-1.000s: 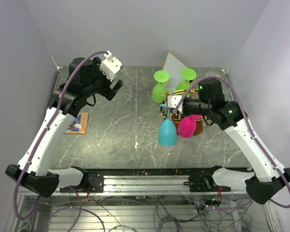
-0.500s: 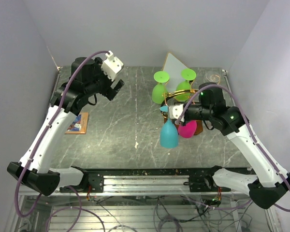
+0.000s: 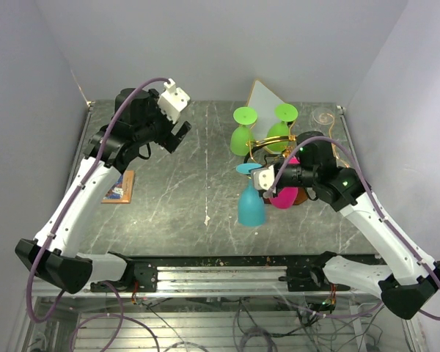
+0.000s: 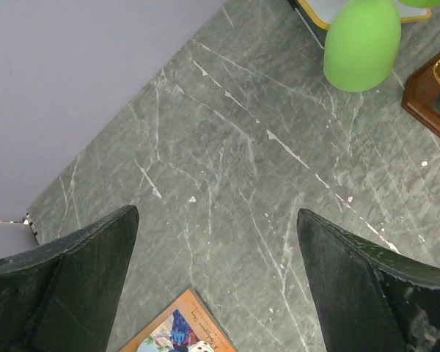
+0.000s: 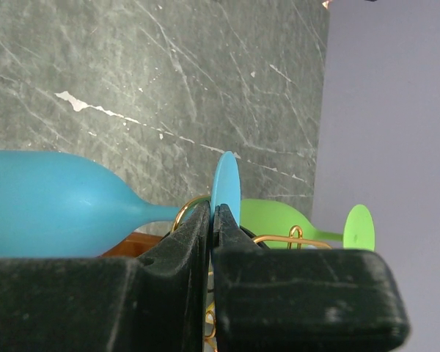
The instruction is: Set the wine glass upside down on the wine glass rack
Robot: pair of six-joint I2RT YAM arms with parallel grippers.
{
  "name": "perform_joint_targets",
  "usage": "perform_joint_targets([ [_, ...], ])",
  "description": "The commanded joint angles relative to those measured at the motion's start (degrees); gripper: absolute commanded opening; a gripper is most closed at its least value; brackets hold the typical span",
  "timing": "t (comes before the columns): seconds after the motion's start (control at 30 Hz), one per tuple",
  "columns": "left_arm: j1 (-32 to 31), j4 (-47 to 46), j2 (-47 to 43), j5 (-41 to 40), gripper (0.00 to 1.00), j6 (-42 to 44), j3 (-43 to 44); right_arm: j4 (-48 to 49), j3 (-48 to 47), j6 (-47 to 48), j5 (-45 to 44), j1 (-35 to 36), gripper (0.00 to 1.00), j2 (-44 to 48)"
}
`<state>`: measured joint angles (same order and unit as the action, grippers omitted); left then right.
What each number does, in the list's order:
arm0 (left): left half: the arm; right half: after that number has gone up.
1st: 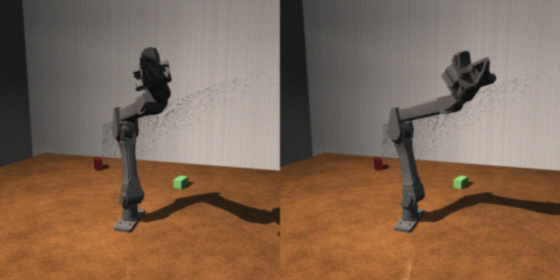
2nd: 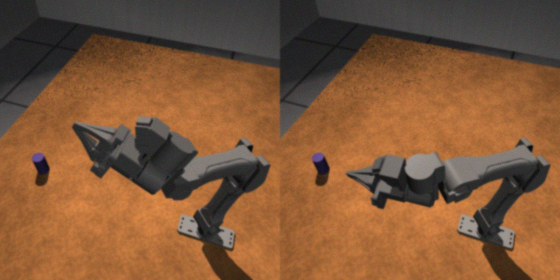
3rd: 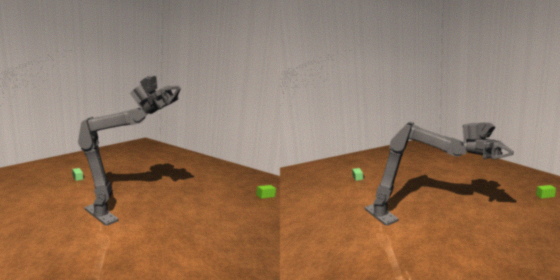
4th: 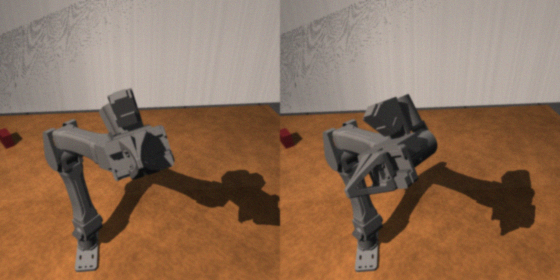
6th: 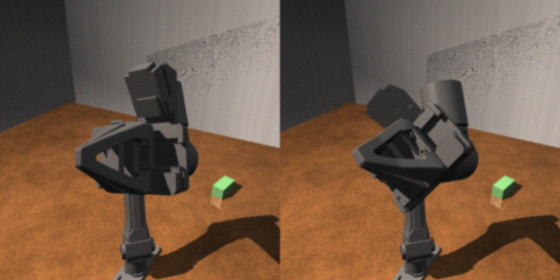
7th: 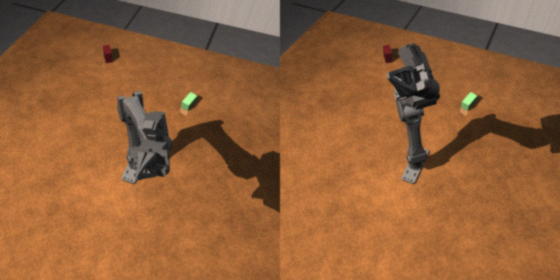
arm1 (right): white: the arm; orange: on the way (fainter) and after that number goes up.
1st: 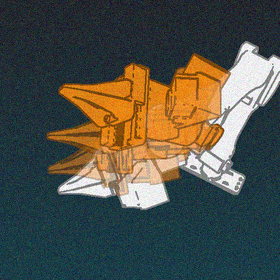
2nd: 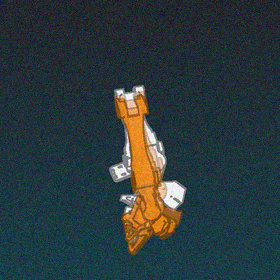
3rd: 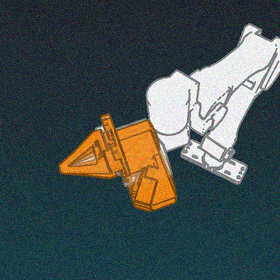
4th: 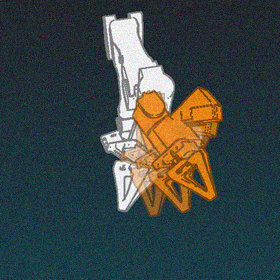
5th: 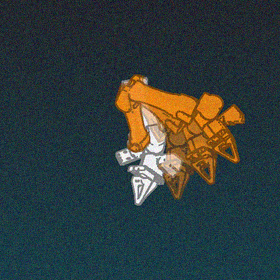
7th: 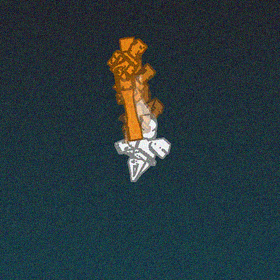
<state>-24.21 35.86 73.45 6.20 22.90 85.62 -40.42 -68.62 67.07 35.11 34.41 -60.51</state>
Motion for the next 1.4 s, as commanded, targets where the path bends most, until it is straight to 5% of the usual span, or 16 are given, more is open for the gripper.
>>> perform_joint_targets([
  [0.0, -0.1, -2.6, 0.6, -0.5, 1.0, -0.7, -0.1, 2.4, 1.2, -1.4, -0.4, 0.8, 0.0, 0.3],
  [0.9, -0.1, -2.6, -0.6, -0.4, 1.0, 0.5, -0.8, -4.1, -1.2, -3.3, 5.5, 0.8, 0.36, -2.4],
  [1.37, 0.0, -2.4, -1.4, -0.4, 0.99, 0.3, -0.9, -2.1, -3.6, -14.1, 16.5, -7.7, 0.72, 1.1],
])
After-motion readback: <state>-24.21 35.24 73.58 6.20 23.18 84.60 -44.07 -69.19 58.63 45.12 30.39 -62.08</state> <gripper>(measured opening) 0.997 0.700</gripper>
